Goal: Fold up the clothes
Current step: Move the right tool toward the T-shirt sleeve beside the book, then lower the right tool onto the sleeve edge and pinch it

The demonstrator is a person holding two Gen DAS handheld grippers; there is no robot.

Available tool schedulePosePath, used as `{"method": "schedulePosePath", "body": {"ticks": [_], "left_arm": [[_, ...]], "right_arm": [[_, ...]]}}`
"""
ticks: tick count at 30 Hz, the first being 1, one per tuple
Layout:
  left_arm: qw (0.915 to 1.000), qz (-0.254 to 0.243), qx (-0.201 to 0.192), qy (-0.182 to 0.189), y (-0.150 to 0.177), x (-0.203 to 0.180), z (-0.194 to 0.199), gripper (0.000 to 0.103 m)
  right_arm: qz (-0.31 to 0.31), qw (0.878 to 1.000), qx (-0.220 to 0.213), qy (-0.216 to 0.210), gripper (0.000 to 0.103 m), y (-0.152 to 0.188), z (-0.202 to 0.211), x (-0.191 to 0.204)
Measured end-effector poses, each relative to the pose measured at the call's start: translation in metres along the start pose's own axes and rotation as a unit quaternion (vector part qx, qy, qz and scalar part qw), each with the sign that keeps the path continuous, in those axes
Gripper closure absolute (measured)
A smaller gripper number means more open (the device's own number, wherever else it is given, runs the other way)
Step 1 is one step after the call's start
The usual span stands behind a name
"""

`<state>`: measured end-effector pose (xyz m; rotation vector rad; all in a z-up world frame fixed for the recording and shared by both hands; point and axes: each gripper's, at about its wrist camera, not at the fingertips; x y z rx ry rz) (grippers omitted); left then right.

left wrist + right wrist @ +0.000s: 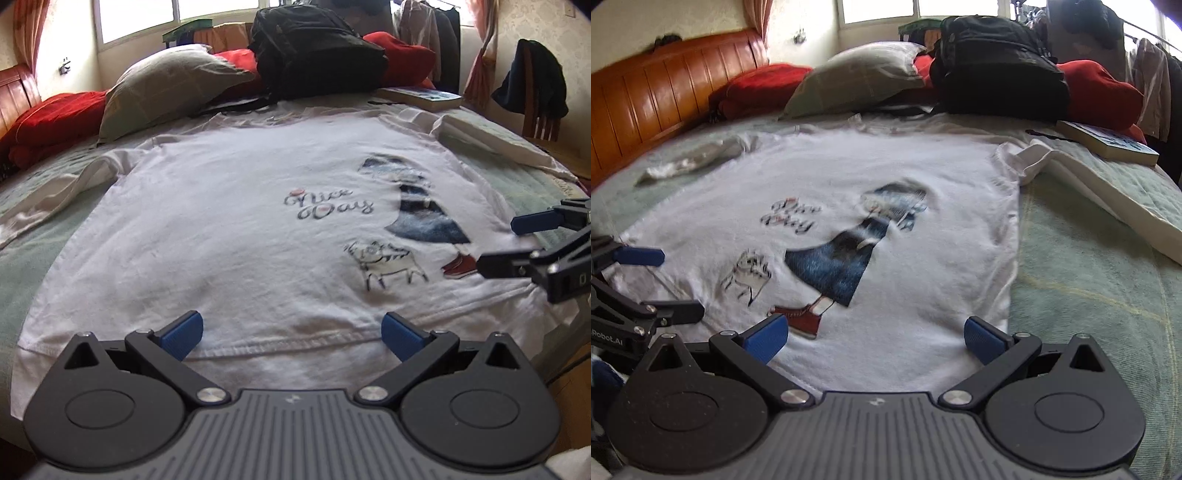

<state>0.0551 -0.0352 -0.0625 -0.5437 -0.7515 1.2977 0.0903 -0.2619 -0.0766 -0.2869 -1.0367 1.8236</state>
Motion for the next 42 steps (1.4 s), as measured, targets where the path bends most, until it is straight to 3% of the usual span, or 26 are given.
{"method": "schedulePosePath", "body": {"ticks": [9, 16, 20, 31, 37, 42], "left_arm": [[0.9963, -0.031, -0.040, 0.070, -0.033, -0.021, 0.011, 0.001], [0.9956, -0.045, -0.035, 0.075, -0.043, -0.037, 0.000, 0.001], [0.9957, -0.049, -0.026, 0.075, -0.045, -0.042, -0.009, 0.001], [0.9962, -0.043, -0.017, 0.074, -0.068, -0.038, -0.029, 0.001], [0.9966, -0.030, -0.010, 0.076, -0.072, -0.034, -0.038, 0.001], [0.9967, -0.025, 0.001, 0.077, -0.073, -0.032, -0.046, 0.001]], "right_arm": [[-0.055, 0.995, -0.056, 0.064, 0.000, -0.012, 0.042, -0.066], [-0.120, 0.982, -0.100, 0.111, 0.000, -0.025, 0.062, -0.135], [-0.184, 0.972, -0.100, 0.108, 0.000, -0.022, 0.058, -0.178], [-0.194, 0.971, -0.124, 0.072, 0.000, -0.082, 0.039, -0.222], [-0.224, 0.970, -0.092, -0.004, 0.000, -0.125, -0.005, -0.250], [-0.228, 0.972, -0.063, -0.012, 0.000, -0.119, -0.025, -0.245]]}}
Point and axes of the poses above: each gripper's, at about its wrist camera, not at the fingertips, and z roughly against the way its jaws point, x to its left, y to its underside, and after that the axes turned 12 degrees about -y, right-handed
